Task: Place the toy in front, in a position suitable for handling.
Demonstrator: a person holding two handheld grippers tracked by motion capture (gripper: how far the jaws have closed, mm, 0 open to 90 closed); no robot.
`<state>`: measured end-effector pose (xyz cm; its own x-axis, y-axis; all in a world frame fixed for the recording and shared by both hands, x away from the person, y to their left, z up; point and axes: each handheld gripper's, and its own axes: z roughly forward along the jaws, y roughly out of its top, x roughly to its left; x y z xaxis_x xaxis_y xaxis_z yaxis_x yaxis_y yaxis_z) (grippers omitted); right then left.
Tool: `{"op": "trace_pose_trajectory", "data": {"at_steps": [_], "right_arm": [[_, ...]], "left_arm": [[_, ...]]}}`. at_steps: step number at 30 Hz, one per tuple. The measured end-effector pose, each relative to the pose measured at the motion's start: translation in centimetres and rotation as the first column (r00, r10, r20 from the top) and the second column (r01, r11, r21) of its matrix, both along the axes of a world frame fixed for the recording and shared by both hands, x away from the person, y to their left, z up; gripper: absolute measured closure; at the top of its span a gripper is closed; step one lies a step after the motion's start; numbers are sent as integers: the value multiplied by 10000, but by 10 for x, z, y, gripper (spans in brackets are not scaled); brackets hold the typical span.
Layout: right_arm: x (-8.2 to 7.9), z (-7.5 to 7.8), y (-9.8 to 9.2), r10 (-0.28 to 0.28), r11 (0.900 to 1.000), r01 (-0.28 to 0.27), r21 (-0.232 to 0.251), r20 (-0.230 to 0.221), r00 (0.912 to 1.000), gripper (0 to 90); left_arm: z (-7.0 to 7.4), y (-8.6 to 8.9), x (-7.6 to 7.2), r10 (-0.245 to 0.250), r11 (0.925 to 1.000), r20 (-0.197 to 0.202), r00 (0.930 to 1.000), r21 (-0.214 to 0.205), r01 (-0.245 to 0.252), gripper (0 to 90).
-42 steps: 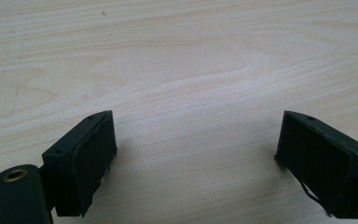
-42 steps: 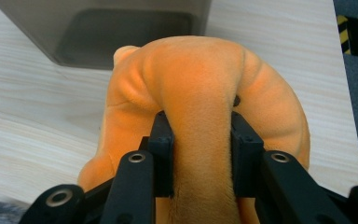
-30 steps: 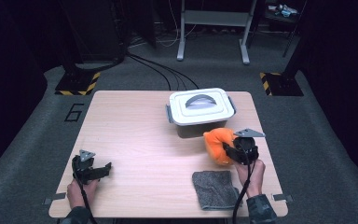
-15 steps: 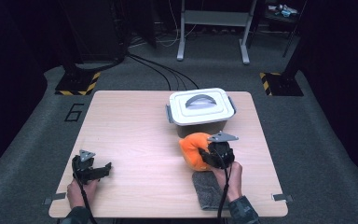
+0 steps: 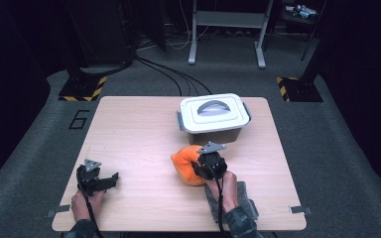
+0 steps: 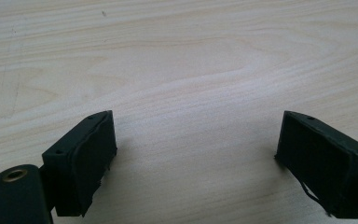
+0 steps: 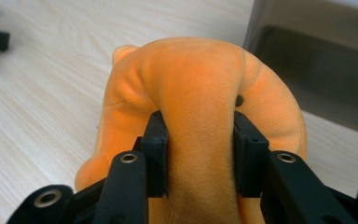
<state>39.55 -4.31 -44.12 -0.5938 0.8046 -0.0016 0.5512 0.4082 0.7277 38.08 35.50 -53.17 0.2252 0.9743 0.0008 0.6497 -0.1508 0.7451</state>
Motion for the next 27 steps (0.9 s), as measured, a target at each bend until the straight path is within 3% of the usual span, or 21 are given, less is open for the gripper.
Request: {"op": "trace_pose_trajectory", "data": {"at_steps": [3,5,8,13,15,21,27], "right_arm": [[2,-10,1,52,9999,-53,-91,-41,10000,585],[2,-10,-1,5,10000,-5,39,-82,10000,508],[2,-6,-3,-45,9999,47,137,-124,9999,345],[-5,6,-15,-28,9991,30,430,-41,10000,184],[-9,9,-23,129,9992,-134,380,121,9998,152],[-26,12,-48,-111,9987,110,489,27,9999,119],[-42,2,-72,-521,9978,533,400,-308,9982,76]], "left_arm": [[0,0,0,1,10000,-17,10000,7,-1,115],[0,0,0,-5,10000,-18,10000,10,5,116],[0,0,0,-8,10000,-19,10000,10,8,115],[0,0,0,-2,10000,-21,10000,9,2,115],[1,1,0,-81,10000,-112,9999,6,81,115],[0,0,0,-4,10000,-12,10000,8,4,116],[0,0,0,-12,10000,-2,10000,19,12,115]]}}
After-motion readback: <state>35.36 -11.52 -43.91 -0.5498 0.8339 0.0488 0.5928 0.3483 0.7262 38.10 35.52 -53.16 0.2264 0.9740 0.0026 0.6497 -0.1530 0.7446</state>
